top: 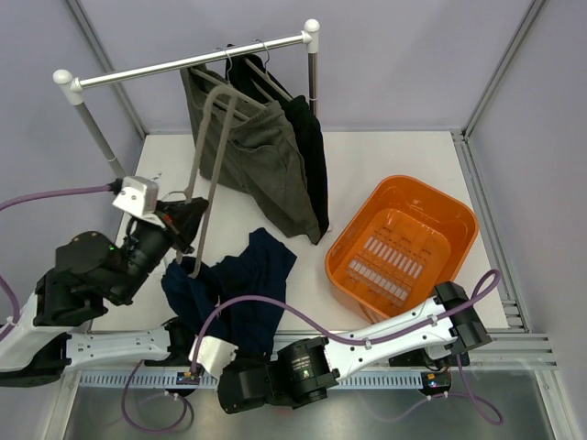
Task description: Remove the shorts from the hanger
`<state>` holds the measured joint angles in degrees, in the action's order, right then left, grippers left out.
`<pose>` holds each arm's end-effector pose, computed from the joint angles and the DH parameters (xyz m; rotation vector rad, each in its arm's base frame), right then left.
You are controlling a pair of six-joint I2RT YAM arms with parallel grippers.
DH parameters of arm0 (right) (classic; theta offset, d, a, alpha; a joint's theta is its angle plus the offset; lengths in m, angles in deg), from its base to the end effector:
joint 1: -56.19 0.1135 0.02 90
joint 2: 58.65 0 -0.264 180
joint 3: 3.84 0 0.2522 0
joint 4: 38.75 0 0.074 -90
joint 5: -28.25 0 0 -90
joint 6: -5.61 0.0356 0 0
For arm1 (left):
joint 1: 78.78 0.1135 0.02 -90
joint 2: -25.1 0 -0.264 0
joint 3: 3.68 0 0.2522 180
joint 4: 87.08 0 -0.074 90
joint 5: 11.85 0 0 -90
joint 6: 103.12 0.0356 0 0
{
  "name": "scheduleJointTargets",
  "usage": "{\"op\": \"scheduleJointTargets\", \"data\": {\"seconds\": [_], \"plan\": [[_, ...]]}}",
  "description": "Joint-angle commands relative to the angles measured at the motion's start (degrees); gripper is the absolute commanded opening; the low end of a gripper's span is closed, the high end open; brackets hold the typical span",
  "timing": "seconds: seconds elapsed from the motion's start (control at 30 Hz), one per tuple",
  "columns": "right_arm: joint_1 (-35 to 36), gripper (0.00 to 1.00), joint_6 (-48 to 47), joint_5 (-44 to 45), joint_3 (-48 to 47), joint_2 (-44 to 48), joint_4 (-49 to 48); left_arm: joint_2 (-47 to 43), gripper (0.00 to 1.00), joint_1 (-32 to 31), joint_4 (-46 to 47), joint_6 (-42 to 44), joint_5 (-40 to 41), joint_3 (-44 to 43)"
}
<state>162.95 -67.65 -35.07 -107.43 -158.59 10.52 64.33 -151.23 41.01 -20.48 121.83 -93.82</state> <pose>-0.0975 0.3793 0.3140 -1.4823 1.7991 0.5732 0.0458 -0.0634 0.4745 0.3074 1.5745 -0.4821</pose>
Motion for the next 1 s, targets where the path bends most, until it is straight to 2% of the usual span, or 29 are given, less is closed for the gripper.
{"op": "scheduleJointTargets", "data": {"seconds": [0.0,0.1,0.17,0.3,0.37,0.43,0.5,0.57,0.6,0.67,0.7,0.77,0.8,0.9,0.97], "plan": [[0.47,0.00,0.58,4.79,-2.29,0.36,3.34,-3.45,0.00,-0.24,18.89,6.12,2.90,2.46],[0.12,0.00,0.49,7.77,-1.50,2.20,3.25,-7.14,0.00,-0.15,27.92,10.51,2.02,6.93],[-1.63,0.00,1.63,10.75,-1.93,3.26,6.05,-7.58,0.00,-0.24,29.27,11.31,1.93,7.04],[-9.10,0.00,6.38,17.87,-4.74,7.47,16.93,-2.58,0.00,-0.15,18.51,8.33,6.93,-1.38],[-14.00,0.00,4.64,19.55,-5.89,12.65,17.32,-0.30,0.00,-0.24,14.79,7.62,8.95,-2.81],[-17.27,0.00,-0.89,20.51,-8.43,17.99,15.04,0.76,0.00,-0.15,12.76,5.79,10.36,-3.68],[-21.65,0.00,-4.75,23.05,-16.38,19.69,17.47,2.34,0.00,-0.15,9.17,3.93,11.77,-4.56],[-23.17,0.00,-8.54,32.61,-22.82,20.22,18.46,4.01,0.00,-0.15,2.51,0.96,12.74,-7.02],[-24.05,0.00,-13.60,35.43,-29.03,20.49,17.41,5.85,0.00,-0.15,-0.23,-0.54,13.44,-8.33],[-24.32,0.00,-21.69,43.08,-32.95,21.71,11.29,7.44,0.00,-0.24,-6.90,-4.66,12.93,-10.88],[-24.23,0.00,-32.44,45.02,-32.61,24.50,-1.28,7.80,0.00,-0.15,-8.68,-5.82,12.49,-11.24],[-24.32,0.00,-44.53,47.76,-29.47,28.03,-17.32,8.15,0.00,-0.15,-12.10,-8.63,11.52,-11.34],[-24.23,0.00,-54.69,47.77,-26.31,29.79,-31.24,8.06,0.00,-0.15,-12.82,-9.16,11.34,-10.99],[-24.23,0.00,-66.25,47.24,-24.62,34.18,-45.73,7.36,0.00,-0.15,-15.72,-11.36,11.16,-10.02],[-24.23,0.00,-69.72,45.58,-23.74,35.69,-50.87,6.66,0.00,-0.15,-17.04,-12.41,11.34,-9.41]]}}
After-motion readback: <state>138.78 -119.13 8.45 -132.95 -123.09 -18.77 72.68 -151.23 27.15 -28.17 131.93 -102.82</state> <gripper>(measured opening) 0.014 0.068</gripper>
